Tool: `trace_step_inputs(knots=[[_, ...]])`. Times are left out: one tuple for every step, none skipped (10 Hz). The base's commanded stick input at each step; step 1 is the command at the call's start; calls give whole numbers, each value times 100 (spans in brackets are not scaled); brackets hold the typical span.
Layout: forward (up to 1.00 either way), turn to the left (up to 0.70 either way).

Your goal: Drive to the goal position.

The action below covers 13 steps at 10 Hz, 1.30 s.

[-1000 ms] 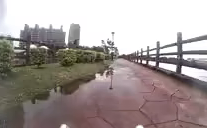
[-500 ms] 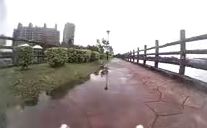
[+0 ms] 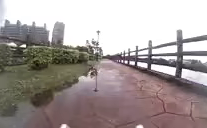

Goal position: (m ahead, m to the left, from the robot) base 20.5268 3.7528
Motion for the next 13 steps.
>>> trace_step_inputs(knots=[[85,1],[85,1],[85,1],[85,1],[85,1],[85,1],[85,1],[85,-18],[85,-29],[85,-33],[85,-27],[85,-12],[85,1]])
